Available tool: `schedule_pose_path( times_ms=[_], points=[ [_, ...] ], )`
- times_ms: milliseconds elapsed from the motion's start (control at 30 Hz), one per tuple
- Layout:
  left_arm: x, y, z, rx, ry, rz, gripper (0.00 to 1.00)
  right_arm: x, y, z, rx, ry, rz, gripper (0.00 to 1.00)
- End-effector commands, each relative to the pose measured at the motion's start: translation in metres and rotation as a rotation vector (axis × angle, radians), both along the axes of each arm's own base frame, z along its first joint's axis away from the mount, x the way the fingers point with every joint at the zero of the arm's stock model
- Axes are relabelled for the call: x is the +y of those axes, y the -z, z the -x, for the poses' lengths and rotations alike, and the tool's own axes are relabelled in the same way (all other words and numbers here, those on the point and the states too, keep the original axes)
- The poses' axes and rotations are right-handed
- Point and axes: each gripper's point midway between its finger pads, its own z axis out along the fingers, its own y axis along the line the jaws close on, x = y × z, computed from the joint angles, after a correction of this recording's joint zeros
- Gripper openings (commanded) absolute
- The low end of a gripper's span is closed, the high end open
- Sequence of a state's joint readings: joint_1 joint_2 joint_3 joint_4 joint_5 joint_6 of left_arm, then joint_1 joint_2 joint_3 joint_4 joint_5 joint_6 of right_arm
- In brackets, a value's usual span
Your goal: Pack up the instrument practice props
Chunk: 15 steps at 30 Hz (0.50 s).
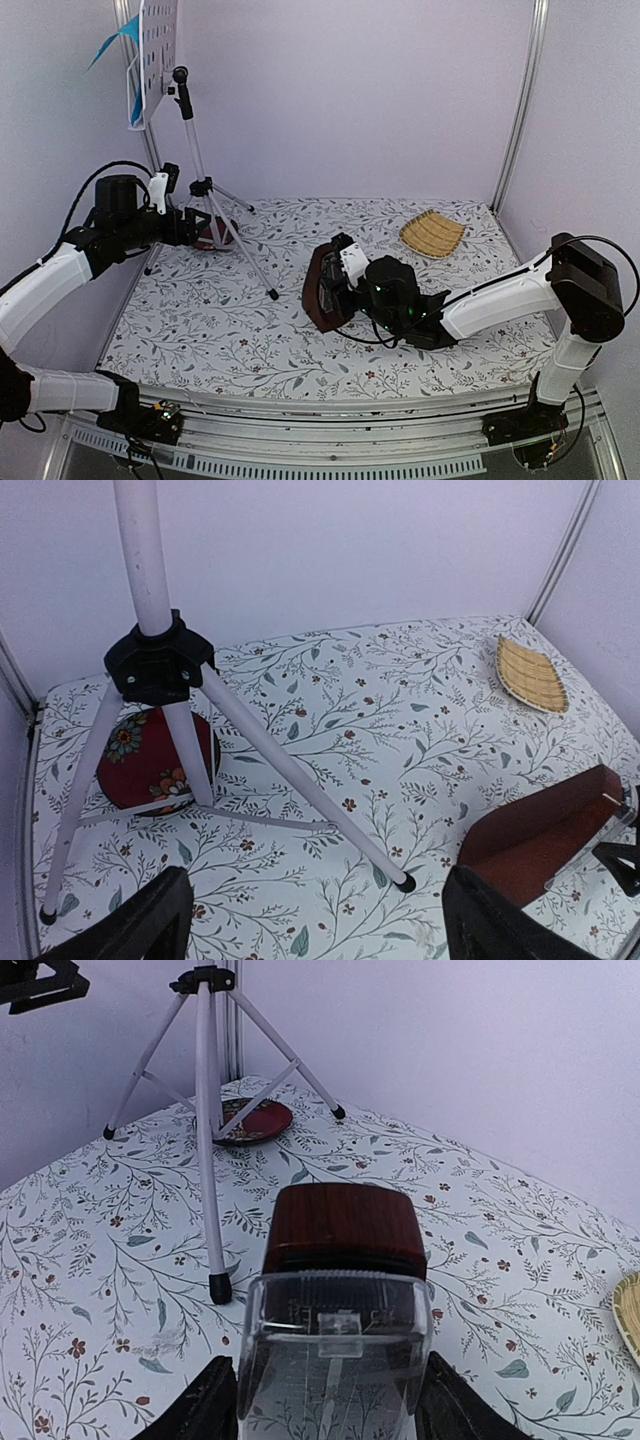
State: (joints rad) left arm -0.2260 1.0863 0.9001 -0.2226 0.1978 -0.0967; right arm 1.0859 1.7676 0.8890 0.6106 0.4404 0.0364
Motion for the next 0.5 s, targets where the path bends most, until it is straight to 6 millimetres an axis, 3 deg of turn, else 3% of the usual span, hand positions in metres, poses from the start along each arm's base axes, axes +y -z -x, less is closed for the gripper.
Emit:
schedule_pose_path(
  times_ms=[0,467],
  points=[
    [0.0014,-0.0003,0.0028,-0.01,0.006,-0.003,0.89,-0.0022,0.0502,0.0182,0.088,-0.072,0.116,0.58],
    [0.0012,0.0019,0.0022,-0.004,0.007,-0.004,0.89,-0.0008,0.0467,0.0147,0.087,-0.072,0.102,0.63]
  ],
)
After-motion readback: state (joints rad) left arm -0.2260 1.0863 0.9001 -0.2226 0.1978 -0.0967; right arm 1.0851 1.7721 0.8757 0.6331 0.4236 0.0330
